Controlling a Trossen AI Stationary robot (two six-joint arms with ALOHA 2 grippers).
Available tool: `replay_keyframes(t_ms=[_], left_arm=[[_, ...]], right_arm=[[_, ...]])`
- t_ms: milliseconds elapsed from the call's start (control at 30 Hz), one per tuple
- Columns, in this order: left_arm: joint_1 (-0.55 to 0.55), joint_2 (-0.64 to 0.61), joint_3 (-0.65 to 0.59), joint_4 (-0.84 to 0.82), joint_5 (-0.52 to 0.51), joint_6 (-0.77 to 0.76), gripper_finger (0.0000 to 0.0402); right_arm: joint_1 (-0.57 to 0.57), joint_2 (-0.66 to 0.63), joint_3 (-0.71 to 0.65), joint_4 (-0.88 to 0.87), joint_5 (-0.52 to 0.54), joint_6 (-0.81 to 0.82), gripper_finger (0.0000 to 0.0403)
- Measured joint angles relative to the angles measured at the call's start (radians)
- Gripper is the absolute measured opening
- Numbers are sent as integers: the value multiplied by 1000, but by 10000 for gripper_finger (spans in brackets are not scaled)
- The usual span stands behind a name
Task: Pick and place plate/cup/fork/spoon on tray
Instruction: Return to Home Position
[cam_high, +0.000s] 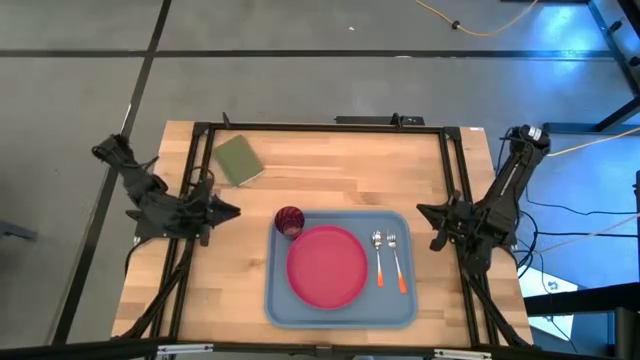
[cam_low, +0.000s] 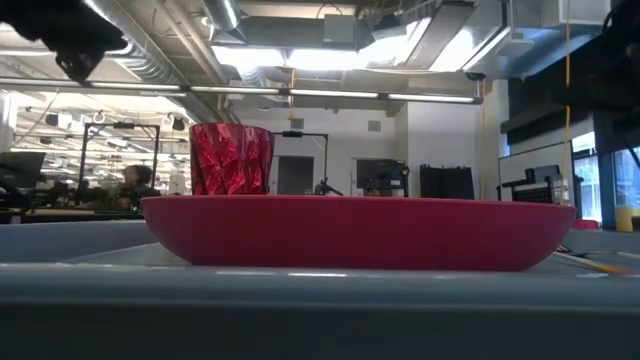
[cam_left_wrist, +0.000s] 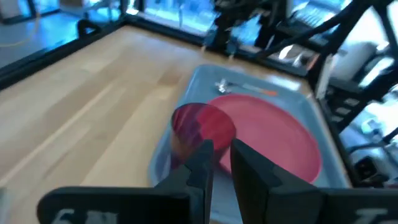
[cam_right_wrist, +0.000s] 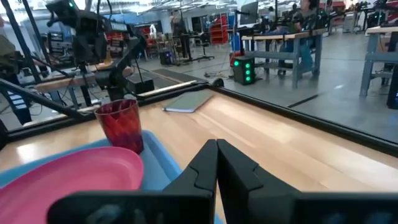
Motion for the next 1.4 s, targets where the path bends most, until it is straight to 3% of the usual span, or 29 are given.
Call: replay_keyframes(t_ms=[200, 500, 700, 867, 1033, 1167, 1400], left_arm=[[-4, -179, -180, 207, 46, 120, 47], [-4, -356, -348, 320, 176, 293, 47], [-4, -357, -402, 477, 323, 431, 47], [-4, -357, -424, 494, 321, 468, 47], [-3, -357, -467, 616, 373, 528, 47], [-3, -357, -467, 655, 365, 550, 47], [-3, -354, -467, 653, 355, 548, 47]], right_arm=[[0, -30, -51, 7, -2, -4, 14], [0, -29, -52, 17, 2, -128, 14], [0, -29, -52, 17, 0, -159, 14], [0, -29, -52, 38, -10, -153, 14], [0, -29, -51, 143, 13, -149, 14], [1, -29, -51, 183, -133, -145, 14], [48, -23, -51, 301, -145, -139, 14]])
